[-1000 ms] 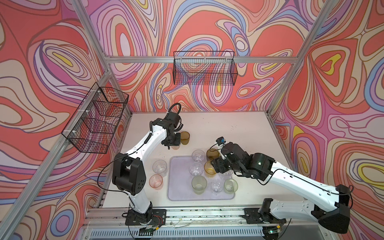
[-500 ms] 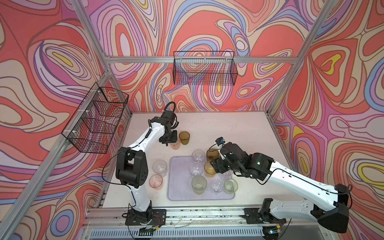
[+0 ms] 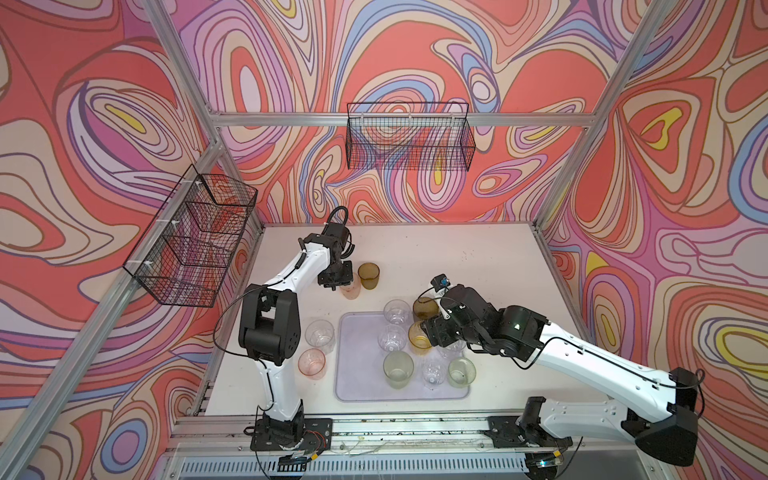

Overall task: Place the glasses into the tray
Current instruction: 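Close the left gripper on the pink frosted cup's rim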

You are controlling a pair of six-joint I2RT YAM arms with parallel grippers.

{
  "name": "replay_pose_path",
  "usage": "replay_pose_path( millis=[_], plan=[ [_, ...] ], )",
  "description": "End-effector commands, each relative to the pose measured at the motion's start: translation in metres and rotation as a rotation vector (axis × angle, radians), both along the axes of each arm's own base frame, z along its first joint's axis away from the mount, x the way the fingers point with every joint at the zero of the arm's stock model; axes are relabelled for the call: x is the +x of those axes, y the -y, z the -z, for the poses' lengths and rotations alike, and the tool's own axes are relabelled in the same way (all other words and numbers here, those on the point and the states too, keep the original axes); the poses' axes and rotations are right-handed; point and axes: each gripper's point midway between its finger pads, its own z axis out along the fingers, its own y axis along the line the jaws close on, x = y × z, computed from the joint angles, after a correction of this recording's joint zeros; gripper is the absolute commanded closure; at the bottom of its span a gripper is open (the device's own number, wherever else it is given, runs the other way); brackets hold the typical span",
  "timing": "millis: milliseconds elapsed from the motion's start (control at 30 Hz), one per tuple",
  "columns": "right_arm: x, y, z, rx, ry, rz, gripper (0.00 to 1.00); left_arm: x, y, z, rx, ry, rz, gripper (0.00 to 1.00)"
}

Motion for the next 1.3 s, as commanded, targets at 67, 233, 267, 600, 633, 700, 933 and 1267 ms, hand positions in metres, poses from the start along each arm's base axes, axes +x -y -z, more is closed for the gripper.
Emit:
replay_pose_path(
  millis=[67, 233, 267, 600, 633, 700, 933, 1267],
  plan=[
    [0.0, 0.001, -0.006, 0.021, 0.004, 0.01, 0.22, 0.01, -0.001, 0.002, -0.016, 0.005, -0.025, 0.64],
    [0.001, 0.001, -0.008, 0.021, 0.007, 0.008, 0.22, 0.012, -0.002, 0.008, -0.02, -0.006, -0.028, 0.67],
    [0.001, 0.001, -0.007, 0.019, 0.007, 0.01, 0.22, 0.012, -0.002, 0.01, -0.022, -0.009, -0.027, 0.68],
    [0.001, 0.0, -0.005, 0.015, 0.0, 0.008, 0.22, 0.01, -0.006, 0.014, -0.009, -0.025, -0.027, 0.8],
    [0.001, -0.001, -0.005, 0.014, -0.001, 0.006, 0.22, 0.01, -0.006, 0.014, -0.008, -0.028, -0.028, 0.82],
    [0.001, -0.002, -0.005, 0.015, -0.002, 0.004, 0.22, 0.01, -0.006, 0.014, -0.006, -0.026, -0.028, 0.84],
    [0.001, -0.001, -0.004, 0.011, -0.005, 0.004, 0.22, 0.01, -0.009, 0.011, 0.009, -0.028, -0.026, 0.91],
    [0.001, 0.0, -0.005, 0.018, -0.003, 0.008, 0.23, 0.004, -0.014, 0.0, 0.036, -0.034, -0.023, 0.99]
  ],
)
